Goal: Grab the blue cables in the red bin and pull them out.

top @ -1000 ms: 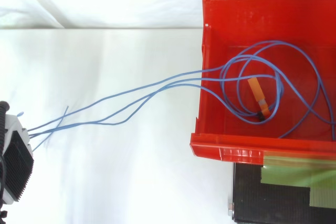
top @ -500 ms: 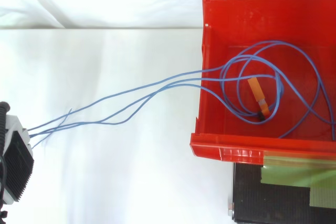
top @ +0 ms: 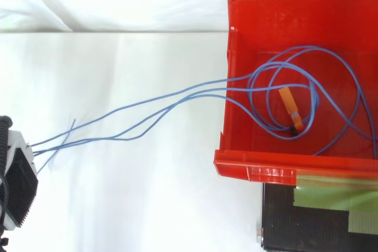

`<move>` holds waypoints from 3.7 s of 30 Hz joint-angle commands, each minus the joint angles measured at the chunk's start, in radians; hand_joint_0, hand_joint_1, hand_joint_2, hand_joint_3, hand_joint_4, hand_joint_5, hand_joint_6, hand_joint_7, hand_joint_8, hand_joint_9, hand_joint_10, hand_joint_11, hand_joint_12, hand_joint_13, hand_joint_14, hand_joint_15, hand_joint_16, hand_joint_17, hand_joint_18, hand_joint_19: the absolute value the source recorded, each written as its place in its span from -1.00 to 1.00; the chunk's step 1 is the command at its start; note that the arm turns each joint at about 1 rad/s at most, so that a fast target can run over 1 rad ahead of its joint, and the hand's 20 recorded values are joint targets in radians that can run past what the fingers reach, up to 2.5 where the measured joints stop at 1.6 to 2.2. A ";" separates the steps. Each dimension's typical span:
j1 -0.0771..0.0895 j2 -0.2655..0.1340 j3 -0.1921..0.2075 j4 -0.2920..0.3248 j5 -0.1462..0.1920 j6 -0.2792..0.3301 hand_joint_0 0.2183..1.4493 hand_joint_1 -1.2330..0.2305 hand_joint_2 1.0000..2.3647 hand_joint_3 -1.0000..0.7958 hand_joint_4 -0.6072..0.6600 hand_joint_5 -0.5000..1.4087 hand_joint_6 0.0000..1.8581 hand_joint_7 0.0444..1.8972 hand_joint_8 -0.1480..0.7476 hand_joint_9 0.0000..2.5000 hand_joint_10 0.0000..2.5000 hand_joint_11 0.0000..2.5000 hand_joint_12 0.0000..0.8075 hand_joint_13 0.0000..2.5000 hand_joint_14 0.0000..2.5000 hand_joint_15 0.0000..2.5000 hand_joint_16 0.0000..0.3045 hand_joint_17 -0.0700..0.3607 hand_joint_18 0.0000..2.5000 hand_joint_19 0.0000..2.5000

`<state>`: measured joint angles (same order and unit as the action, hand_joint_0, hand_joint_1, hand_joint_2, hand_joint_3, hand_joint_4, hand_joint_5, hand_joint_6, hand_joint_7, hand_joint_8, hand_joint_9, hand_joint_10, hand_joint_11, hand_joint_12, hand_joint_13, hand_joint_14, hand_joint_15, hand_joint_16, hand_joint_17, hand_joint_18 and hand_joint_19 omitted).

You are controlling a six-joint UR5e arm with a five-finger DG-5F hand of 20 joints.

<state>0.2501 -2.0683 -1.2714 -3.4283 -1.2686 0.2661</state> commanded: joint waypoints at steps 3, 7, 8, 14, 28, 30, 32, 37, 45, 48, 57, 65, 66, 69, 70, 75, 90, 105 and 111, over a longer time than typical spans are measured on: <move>0.000 0.000 0.000 0.000 0.000 0.002 -0.20 -0.49 -1.00 -1.00 0.09 0.54 -0.57 -0.26 -0.21 -0.30 -0.97 -0.32 -0.18 -0.48 -0.98 -0.45 -0.69 -0.17 -0.56 -0.20; 0.000 0.000 0.000 0.000 -0.002 0.005 -0.22 -0.49 -1.00 -1.00 0.13 0.53 -0.59 -0.25 -0.18 -0.31 -0.98 -0.32 -0.17 -0.48 -0.98 -0.45 -0.68 -0.16 -0.56 -0.21; 0.000 0.000 0.000 0.000 0.000 0.005 -0.23 -0.49 -1.00 -1.00 0.13 0.52 -0.59 -0.25 -0.19 -0.31 -0.98 -0.33 -0.16 -0.48 -0.98 -0.45 -0.67 -0.16 -0.56 -0.21; 0.000 -0.001 0.000 0.000 0.000 0.006 -0.27 -0.49 -1.00 -1.00 0.16 0.50 -0.59 -0.26 -0.16 -0.31 -0.98 -0.32 -0.14 -0.48 -0.98 -0.45 -0.66 -0.13 -0.56 -0.22; 0.000 -0.001 0.000 0.000 0.000 0.006 -0.28 -0.51 -1.00 -1.00 0.19 0.49 -0.62 -0.26 -0.16 -0.32 -0.98 -0.32 -0.12 -0.48 -0.98 -0.46 -0.65 -0.12 -0.57 -0.23; 0.000 0.000 0.000 0.000 0.000 0.006 -0.28 -0.51 -1.00 -1.00 0.19 0.49 -0.62 -0.26 -0.15 -0.32 -0.98 -0.32 -0.12 -0.48 -0.98 -0.46 -0.65 -0.12 -0.57 -0.23; -0.002 0.000 0.000 0.000 0.000 0.006 -0.27 -0.52 -1.00 -1.00 0.19 0.49 -0.62 -0.25 -0.15 -0.32 -0.98 -0.32 -0.13 -0.48 -0.98 -0.45 -0.65 -0.12 -0.57 -0.22; -0.003 0.000 0.000 -0.003 -0.003 0.006 -0.27 -0.58 -1.00 -1.00 0.18 0.49 -0.60 -0.27 -0.16 -0.32 -0.97 -0.32 -0.14 -0.48 -0.98 -0.46 -0.65 -0.13 -0.57 -0.23; -0.006 -0.001 0.000 -0.005 -0.003 0.006 -0.26 -0.63 -1.00 -1.00 0.19 0.47 -0.55 -0.28 -0.18 -0.33 -0.98 -0.31 -0.14 -0.49 -0.98 -0.46 -0.66 -0.13 -0.57 -0.22; -0.006 0.000 0.000 -0.005 -0.003 0.006 -0.25 -0.64 -1.00 -1.00 0.19 0.47 -0.53 -0.30 -0.17 -0.33 -0.98 -0.31 -0.14 -0.49 -0.98 -0.45 -0.66 -0.13 -0.58 -0.22; -0.008 0.000 0.001 -0.009 -0.005 0.006 -0.25 -0.65 -1.00 -1.00 0.20 0.46 -0.49 -0.31 -0.17 -0.33 -0.98 -0.31 -0.15 -0.49 -0.98 -0.46 -0.66 -0.14 -0.57 -0.23; -0.008 -0.001 0.001 -0.009 -0.005 0.006 -0.25 -0.66 -1.00 -1.00 0.19 0.47 -0.48 -0.32 -0.17 -0.32 -0.98 -0.32 -0.15 -0.48 -0.98 -0.46 -0.66 -0.13 -0.56 -0.23; -0.008 0.000 0.000 -0.009 -0.005 0.006 -0.25 -0.66 -1.00 -1.00 0.19 0.47 -0.48 -0.32 -0.17 -0.33 -0.98 -0.31 -0.15 -0.48 -0.98 -0.45 -0.66 -0.14 -0.56 -0.22; -0.008 -0.001 0.000 -0.009 -0.005 0.006 -0.24 -0.69 -1.00 -1.00 0.19 0.46 -0.45 -0.32 -0.17 -0.33 -0.98 -0.30 -0.15 -0.49 -0.98 -0.45 -0.66 -0.14 -0.56 -0.23; -0.008 -0.001 0.000 -0.009 -0.005 0.006 -0.24 -0.70 -1.00 -1.00 0.20 0.45 -0.44 -0.33 -0.17 -0.33 -0.98 -0.31 -0.16 -0.49 -0.98 -0.46 -0.66 -0.14 -0.56 -0.23; -0.008 -0.001 0.000 -0.009 -0.006 0.005 -0.24 -0.73 -1.00 -1.00 0.21 0.40 -0.33 -0.39 -0.17 -0.34 -0.98 -0.29 -0.15 -0.48 -0.98 -0.46 -0.66 -0.13 -0.56 -0.23; -0.008 0.000 0.000 -0.009 -0.006 0.005 -0.24 -0.77 -1.00 -1.00 0.22 0.34 -0.19 -0.46 -0.16 -0.35 -0.97 -0.28 -0.15 -0.49 -0.98 -0.45 -0.66 -0.13 -0.55 -0.23; -0.009 0.000 0.000 -0.009 -0.009 0.003 -0.23 -0.80 -1.00 -1.00 0.28 0.19 0.01 -0.59 -0.14 -0.38 -0.98 -0.26 -0.14 -0.49 -0.98 -0.45 -0.65 -0.12 -0.55 -0.24; -0.009 0.000 0.000 -0.009 -0.009 0.003 -0.24 -0.81 -1.00 -1.00 0.30 0.15 0.06 -0.62 -0.14 -0.38 -0.98 -0.26 -0.14 -0.49 -0.98 -0.45 -0.64 -0.11 -0.54 -0.24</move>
<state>0.2414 -2.0685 -1.2713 -3.4376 -1.2778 0.2693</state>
